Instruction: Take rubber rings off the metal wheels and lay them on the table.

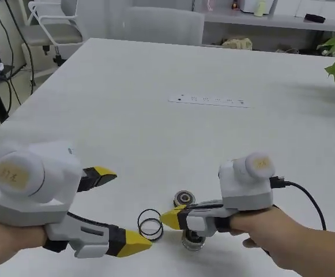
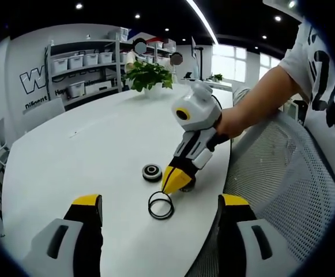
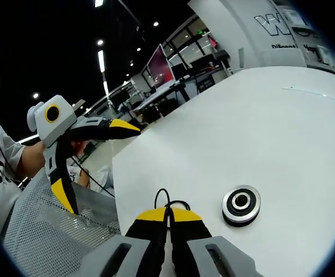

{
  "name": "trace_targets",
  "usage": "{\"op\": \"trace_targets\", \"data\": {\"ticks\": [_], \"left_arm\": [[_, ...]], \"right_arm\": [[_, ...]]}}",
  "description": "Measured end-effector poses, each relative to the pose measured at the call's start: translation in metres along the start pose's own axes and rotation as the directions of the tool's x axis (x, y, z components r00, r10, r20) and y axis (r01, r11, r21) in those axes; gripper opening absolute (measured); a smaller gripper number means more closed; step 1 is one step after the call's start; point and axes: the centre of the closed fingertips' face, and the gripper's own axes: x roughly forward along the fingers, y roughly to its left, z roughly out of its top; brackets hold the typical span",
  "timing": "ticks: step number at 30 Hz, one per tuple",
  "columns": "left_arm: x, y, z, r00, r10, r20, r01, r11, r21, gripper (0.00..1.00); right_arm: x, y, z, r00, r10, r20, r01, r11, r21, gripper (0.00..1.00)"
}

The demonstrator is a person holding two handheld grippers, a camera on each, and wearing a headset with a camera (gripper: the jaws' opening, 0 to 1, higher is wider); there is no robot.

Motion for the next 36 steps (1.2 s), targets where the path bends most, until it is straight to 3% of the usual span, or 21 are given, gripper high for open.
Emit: {"op": "trace_targets", "data": {"ticks": [11,24,36], "left_arm": [[-0.002,-0.001,-0.009,0.9999,0.002,-0.017,-0.002,1.0,-0.011,0.79],[0.0,0.0,-0.01,0.9997,-0.003,-0.026,0.002,1.0,-0.017,0.79],[0.001,-0.002,-0.013,0.9991,-0.012,-0.04,0.011,1.0,-0.017,0.78]], "right_arm": [[0.004,-0.004,-0.009,0.9994,-0.01,-0.033,0.011,1.0,0.014,0.0],[0.005,-0.013,-0.012,0.9983,-0.04,-0.042,0.042,0.998,0.038,0.0],[0.007,-0.015,-0.016,0.995,-0.068,-0.074,0.065,0.997,-0.034,0.0]]}}
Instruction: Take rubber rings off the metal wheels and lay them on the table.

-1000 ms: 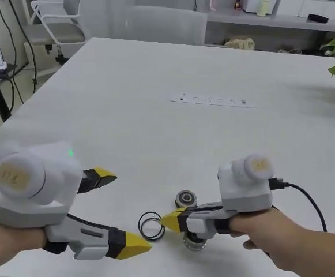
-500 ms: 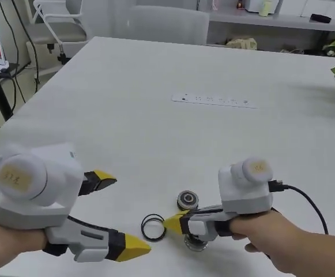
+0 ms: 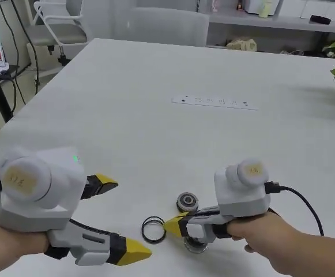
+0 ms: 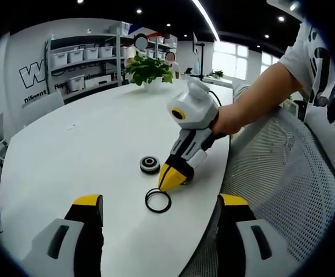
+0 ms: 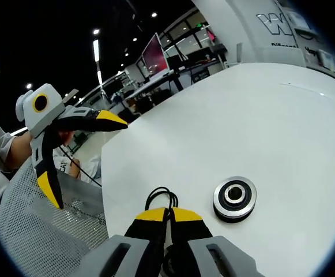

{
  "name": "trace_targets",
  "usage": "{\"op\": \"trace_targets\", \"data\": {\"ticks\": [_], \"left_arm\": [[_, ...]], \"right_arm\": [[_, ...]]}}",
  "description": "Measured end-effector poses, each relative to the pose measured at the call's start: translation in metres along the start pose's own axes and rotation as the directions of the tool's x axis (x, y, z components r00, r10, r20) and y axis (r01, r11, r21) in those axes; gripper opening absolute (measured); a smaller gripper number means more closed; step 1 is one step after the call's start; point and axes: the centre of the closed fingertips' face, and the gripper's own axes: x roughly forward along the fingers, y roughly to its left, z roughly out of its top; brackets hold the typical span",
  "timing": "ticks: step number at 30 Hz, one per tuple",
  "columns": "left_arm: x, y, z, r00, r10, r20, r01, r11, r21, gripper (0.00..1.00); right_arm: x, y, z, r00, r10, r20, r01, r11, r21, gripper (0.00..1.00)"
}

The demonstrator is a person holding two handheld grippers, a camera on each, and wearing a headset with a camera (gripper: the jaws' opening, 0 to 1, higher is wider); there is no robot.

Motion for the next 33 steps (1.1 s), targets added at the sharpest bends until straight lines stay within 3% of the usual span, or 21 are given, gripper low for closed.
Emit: {"op": "trace_targets", "data": {"ticks": [19,33], "left_arm": [[0.0,-0.005,-0.003,0.9996,-0.011,-0.025,0.011,1.0,0.003,0.77],[0.003,-0.003,0.001,0.9991,-0.024,-0.036,0.024,1.0,0.013,0.77]], "right_arm": [[0.001,0.009,-0.001,0.9995,-0.005,-0.03,0.0,0.989,-0.145,0.18],[-0.021,0.0,0.022,0.9982,-0.025,0.055,0.031,0.991,-0.126,0.22]]}}
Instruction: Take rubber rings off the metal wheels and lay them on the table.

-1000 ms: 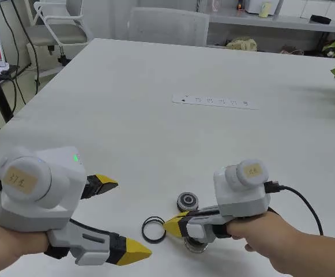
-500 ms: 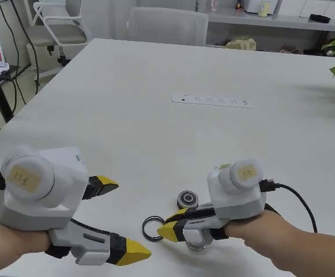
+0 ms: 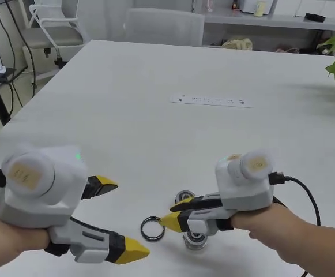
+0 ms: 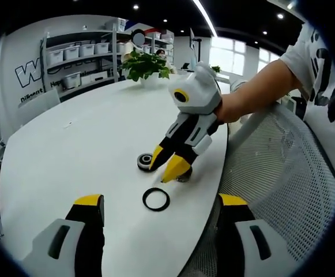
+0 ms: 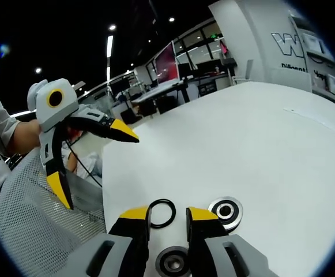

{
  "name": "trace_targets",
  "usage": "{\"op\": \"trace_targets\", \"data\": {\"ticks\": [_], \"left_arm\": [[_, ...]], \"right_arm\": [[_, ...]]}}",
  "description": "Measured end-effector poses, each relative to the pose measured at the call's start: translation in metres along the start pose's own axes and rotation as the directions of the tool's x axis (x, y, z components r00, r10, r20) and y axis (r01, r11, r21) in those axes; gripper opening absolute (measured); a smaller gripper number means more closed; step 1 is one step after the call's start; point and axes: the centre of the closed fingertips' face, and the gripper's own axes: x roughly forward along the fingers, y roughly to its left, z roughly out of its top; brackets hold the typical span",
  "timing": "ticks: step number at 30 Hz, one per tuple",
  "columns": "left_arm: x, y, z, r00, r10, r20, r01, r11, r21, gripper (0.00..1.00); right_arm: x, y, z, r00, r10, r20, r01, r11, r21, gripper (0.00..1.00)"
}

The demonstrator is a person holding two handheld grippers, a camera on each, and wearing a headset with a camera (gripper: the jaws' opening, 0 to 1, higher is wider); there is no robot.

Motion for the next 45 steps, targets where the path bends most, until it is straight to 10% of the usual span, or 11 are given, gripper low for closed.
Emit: {"op": "trace_targets", "data": {"ticks": [18,45], "left_arm": [[0.016,0.017,0.023,0.9995,-0.021,0.023,0.022,1.0,-0.004,0.73],[0.05,0.036,0.041,0.9986,-0.04,0.034,0.042,0.998,-0.037,0.62]], "right_arm": [[-0.036,-0.026,0.019,0.9931,-0.071,0.093,0.073,0.997,-0.011,0.28],[-0.054,-0.064,0.007,0.9831,-0.165,0.08,0.168,0.985,-0.033,0.3]]}}
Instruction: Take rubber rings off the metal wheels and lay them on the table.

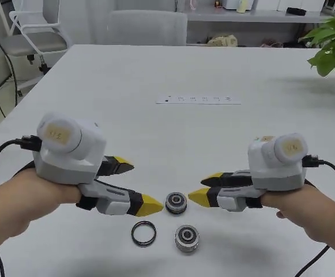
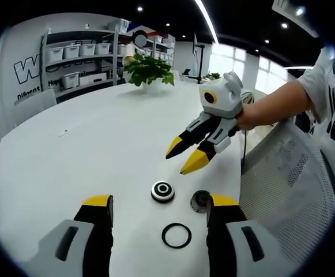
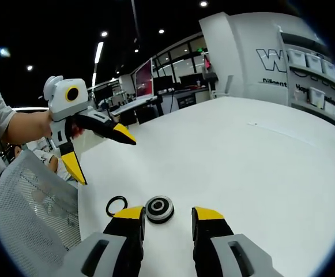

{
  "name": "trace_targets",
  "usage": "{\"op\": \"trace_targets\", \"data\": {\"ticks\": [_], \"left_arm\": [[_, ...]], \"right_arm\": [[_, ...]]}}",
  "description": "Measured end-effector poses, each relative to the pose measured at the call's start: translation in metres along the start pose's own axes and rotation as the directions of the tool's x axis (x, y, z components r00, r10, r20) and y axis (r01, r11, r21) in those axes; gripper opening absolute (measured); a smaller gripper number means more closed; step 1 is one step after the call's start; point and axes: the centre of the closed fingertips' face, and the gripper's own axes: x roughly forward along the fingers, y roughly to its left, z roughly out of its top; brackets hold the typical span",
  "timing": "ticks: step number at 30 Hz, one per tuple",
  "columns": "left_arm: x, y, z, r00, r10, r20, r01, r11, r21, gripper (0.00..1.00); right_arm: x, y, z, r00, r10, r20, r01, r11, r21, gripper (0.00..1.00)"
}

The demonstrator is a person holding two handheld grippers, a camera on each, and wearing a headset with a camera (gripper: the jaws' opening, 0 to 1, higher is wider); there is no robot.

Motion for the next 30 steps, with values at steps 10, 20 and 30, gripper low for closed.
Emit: {"op": "trace_targets", "data": {"ticks": [10,20,30], "left_arm": [[0.016,0.001,-0.008,0.9994,-0.021,-0.027,0.021,1.0,0.002,0.55],[0.029,0.002,-0.016,0.9981,-0.04,-0.047,0.04,0.999,-0.004,0.48],[0.044,-0.004,-0.021,0.9959,-0.061,-0.066,0.062,0.998,0.009,0.4]], "right_arm": [[0.007,0.003,-0.011,0.9993,0.015,-0.033,-0.016,0.999,-0.03,0.3],[0.011,0.006,-0.016,0.9982,0.024,-0.055,-0.027,0.998,-0.051,0.29],[0.013,0.008,-0.021,0.9974,0.03,-0.066,-0.034,0.998,-0.056,0.29]]}}
